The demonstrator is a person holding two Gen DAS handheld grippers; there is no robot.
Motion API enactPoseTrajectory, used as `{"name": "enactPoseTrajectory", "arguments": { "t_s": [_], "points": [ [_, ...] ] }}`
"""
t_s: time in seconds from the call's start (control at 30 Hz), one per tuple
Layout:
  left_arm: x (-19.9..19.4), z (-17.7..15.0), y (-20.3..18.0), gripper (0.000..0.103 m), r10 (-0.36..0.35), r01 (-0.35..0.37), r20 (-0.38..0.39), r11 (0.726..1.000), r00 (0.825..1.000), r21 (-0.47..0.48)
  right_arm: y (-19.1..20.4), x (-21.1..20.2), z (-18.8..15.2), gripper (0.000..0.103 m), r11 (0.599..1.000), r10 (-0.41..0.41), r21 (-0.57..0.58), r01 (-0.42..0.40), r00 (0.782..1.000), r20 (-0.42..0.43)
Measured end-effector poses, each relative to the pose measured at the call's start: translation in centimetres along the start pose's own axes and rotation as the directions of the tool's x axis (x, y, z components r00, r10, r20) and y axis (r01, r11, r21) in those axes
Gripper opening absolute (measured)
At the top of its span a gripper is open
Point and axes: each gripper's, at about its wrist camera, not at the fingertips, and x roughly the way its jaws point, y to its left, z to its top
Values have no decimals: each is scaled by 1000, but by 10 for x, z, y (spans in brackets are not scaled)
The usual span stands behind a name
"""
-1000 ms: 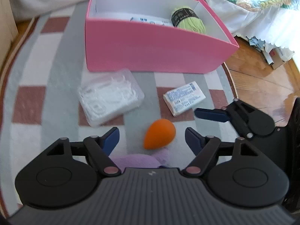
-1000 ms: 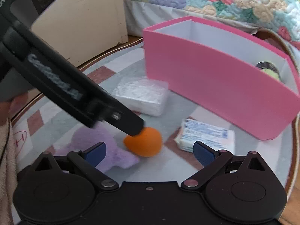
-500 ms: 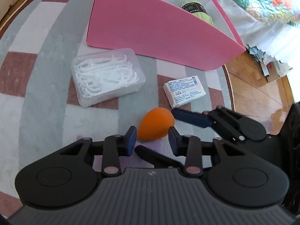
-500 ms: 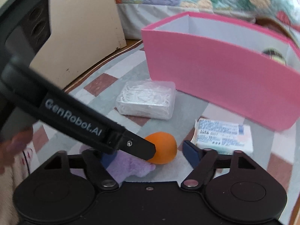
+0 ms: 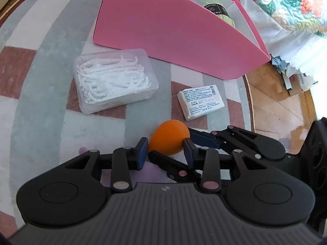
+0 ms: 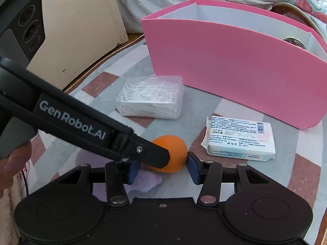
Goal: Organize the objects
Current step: 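Close the left gripper on the orange makeup sponge, then lift the sponge with the left gripper and carry it over the box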
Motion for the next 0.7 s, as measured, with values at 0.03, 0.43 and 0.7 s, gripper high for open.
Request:
{"name": "enactPoseTrajectory", "arguments": {
  "t_s": [0.03,0.43,0.7],
  "points": [
    [1,0,0,39,-3,3,1,1000,1000,-2,0,0,0,54,1000,1,2,-1,1000,1],
    [-1,-2,-13,41,28,-30,34,998,999,62,3,-7,0,53,1000,-14,-13,15,1000,28],
    [-17,-6,-26,41,25,-37,91,990,996,136,9,-18,4,53,998,-29,-56,33,996,79]
  ]
}}
